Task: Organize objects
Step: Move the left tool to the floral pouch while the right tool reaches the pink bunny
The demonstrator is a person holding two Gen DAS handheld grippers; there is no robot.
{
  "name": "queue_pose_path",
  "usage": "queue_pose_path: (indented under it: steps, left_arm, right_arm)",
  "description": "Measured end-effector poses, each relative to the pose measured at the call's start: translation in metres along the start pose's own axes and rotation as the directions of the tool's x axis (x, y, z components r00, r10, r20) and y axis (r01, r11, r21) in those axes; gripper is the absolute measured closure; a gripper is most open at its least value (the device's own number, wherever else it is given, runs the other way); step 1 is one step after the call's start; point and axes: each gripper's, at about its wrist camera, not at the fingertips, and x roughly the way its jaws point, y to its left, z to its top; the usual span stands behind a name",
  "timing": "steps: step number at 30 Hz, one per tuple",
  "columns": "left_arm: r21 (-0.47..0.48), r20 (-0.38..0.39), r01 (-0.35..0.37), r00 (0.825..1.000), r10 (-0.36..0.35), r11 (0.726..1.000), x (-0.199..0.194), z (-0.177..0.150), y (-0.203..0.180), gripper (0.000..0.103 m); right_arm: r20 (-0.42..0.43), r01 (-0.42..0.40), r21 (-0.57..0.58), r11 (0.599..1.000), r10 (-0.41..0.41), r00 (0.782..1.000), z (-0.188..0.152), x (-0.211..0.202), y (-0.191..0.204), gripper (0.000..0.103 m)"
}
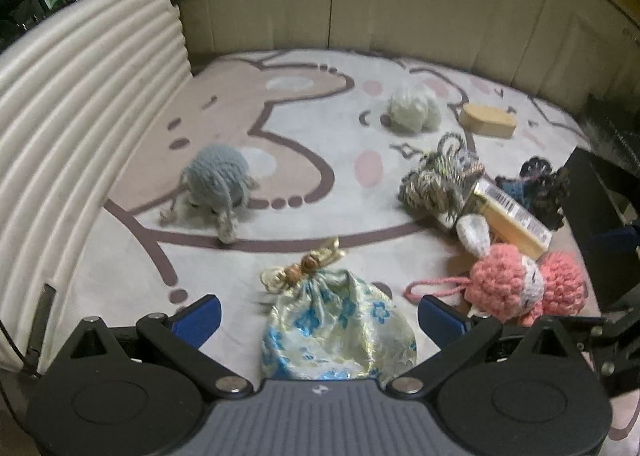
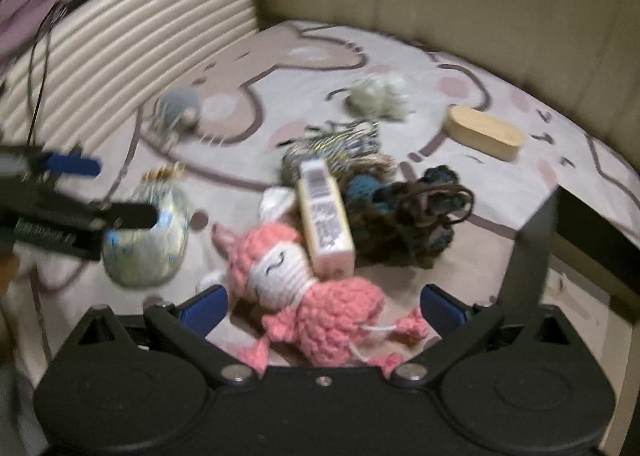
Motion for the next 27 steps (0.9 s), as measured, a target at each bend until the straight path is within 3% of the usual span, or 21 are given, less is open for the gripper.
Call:
queue_pose_path:
  steps: [5, 11, 14, 20, 24, 27]
  left_arm:
    - [0.009, -0.049, 0.005, 0.999, -0.004, 1.000, 0.014, -0.007, -0.002, 0.000]
    - [-0.011, -0.090, 0.010, 0.996, -0.011, 1.000, 0.027, -0.013, 0.004, 0.000]
    - [-0.050, -0.100, 0.033, 0.994, -0.037, 0.998, 0.029, -0.014, 0.012, 0.000]
    - [-0.070, -0.101, 0.032, 0.994, -0.039, 0.997, 0.029, -0.017, 0.018, 0.000]
    - [-0.067, -0.106, 0.023, 0.994, -0.030, 0.997, 0.029, -0.018, 0.018, 0.000]
    - [-0.055, -0.105, 0.019, 0.994, -0.025, 0.998, 0.029, -0.020, 0.017, 0.000]
  right_arm:
    - [-0.026, -0.009, -0.174, 0.985, 0.005, 1.000, -0.008, 0.009, 0.011, 0.016]
    - [-0.021, 0.061, -0.390, 0.919, -0.075, 0.997, -0.015, 0.023, 0.033, 0.019]
    - [-0.032, 0.079, -0.427, 0.901, -0.103, 0.994, -0.012, 0.032, 0.037, 0.022]
    - [-0.095, 0.080, -0.312, 0.947, -0.115, 0.989, -0.001, 0.032, 0.029, 0.036]
    - [-0.166, 0.070, -0.205, 0.976, -0.105, 0.981, 0.005, 0.025, 0.029, 0.038]
    - [-0.250, 0.051, -0.062, 0.997, -0.065, 0.966, 0.007, 0.018, 0.028, 0.039]
